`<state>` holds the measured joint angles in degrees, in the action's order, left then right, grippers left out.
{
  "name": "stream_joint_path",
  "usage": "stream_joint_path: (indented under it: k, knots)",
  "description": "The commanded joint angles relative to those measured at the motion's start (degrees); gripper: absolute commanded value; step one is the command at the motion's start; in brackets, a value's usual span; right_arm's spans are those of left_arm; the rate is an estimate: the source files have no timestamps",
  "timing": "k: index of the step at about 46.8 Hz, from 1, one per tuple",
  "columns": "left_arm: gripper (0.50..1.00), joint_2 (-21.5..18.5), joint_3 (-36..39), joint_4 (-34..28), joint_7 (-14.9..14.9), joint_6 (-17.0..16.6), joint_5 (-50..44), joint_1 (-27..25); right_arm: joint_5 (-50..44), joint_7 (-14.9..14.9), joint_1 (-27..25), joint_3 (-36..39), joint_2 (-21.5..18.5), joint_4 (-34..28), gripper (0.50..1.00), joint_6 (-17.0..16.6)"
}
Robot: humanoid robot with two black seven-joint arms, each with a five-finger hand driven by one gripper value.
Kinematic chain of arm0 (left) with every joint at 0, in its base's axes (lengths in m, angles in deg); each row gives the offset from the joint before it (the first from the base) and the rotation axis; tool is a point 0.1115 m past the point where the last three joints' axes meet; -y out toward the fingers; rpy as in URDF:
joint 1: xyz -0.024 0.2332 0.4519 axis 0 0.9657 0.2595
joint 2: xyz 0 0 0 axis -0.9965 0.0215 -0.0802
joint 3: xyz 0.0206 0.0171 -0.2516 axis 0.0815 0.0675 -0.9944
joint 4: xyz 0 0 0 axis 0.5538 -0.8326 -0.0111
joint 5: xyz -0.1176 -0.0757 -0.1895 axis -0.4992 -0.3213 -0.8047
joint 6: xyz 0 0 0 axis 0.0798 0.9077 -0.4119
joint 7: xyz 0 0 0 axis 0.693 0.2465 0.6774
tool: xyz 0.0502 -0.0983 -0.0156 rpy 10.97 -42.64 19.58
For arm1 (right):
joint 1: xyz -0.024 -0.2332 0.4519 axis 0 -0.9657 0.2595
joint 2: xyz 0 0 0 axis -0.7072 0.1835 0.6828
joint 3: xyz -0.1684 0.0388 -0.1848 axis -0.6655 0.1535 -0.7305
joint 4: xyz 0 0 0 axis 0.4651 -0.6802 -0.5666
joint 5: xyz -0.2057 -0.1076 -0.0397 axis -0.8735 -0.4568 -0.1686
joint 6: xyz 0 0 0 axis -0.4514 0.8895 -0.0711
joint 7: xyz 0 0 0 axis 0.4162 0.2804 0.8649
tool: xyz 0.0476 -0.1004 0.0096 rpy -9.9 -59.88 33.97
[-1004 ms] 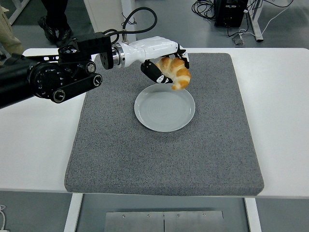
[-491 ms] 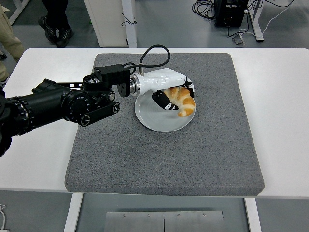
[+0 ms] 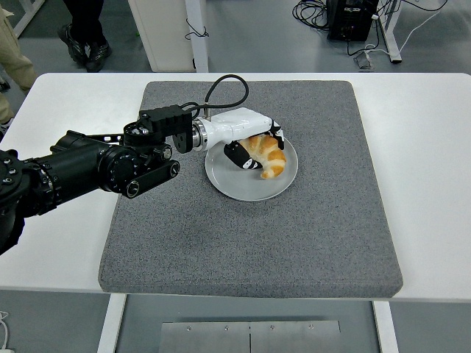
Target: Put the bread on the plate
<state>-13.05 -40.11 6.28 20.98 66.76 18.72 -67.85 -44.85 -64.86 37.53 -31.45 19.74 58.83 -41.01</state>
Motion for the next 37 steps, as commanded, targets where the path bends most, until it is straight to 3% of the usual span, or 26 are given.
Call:
stream_joint_path:
  k: [1, 34, 35, 36, 37]
  knots:
    - [0.5, 0.0, 0.0, 0.1, 0.0, -0.1, 0.0, 0.4, 0.0, 0.0, 0.0, 0.0, 0.0, 0.0, 1.0, 0.0]
    - [0.5, -0.3, -0.1, 0.6, 0.2, -1.2, -0.9, 1.1, 0.0, 0.0, 0.0, 0.1, 0.0, 0.0, 1.0, 0.0]
    - [0.55, -0.4, -0.2, 0.6, 0.2, -1.2, -1.0, 1.0, 0.0, 0.0, 0.0, 0.0, 0.0, 0.0, 1.0, 0.0]
    - [0.671, -0.4, -0.2, 0.6, 0.2, -1.2, -1.0, 0.9, 0.0, 0.0, 0.0, 0.1, 0.0, 0.0, 1.0, 0.0]
    - [0.761, -0.4, -0.3, 0.6, 0.2, -1.2, -1.0, 0.9, 0.0, 0.1, 0.0, 0.1, 0.0, 0.0, 1.0, 0.0]
